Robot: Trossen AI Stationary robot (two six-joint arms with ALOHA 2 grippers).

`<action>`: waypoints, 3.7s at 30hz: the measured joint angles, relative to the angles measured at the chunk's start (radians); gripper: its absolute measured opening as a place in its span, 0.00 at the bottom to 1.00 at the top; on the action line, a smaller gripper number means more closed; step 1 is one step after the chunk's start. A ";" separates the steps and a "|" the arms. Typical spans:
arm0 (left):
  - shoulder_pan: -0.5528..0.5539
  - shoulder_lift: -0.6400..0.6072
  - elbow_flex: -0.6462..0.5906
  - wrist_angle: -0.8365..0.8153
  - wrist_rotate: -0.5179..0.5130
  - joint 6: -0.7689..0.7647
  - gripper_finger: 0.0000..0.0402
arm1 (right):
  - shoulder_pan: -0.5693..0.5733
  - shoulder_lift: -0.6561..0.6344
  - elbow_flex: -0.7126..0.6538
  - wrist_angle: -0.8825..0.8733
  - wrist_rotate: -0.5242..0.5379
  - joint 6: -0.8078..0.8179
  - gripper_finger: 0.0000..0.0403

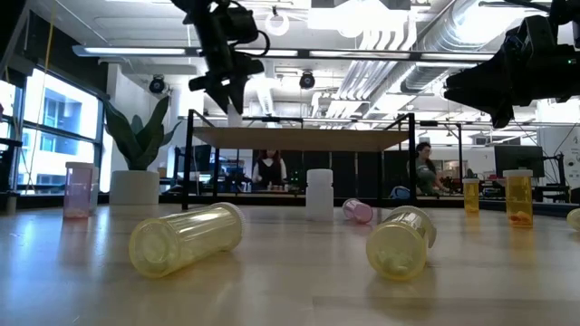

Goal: Pick and place medicine bottles onto shelf by color
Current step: Put the middle white pill bottle on the shelf, then put the top right orange pill bottle on the shelf

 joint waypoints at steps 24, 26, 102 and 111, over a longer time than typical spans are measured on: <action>0.005 0.042 -0.002 -0.008 -0.011 -0.001 0.38 | 0.000 0.000 0.000 0.000 0.000 0.000 0.36; 0.005 0.042 -0.002 -0.009 -0.012 -0.001 0.40 | 0.000 0.000 0.000 0.000 0.000 0.000 0.36; -0.697 -0.581 -0.745 0.726 -0.125 -0.480 0.53 | 0.000 0.000 0.025 0.311 0.032 0.077 0.36; -0.718 -0.585 -0.788 0.759 -0.105 -0.430 0.53 | 0.000 0.027 0.322 -0.212 0.214 0.146 0.36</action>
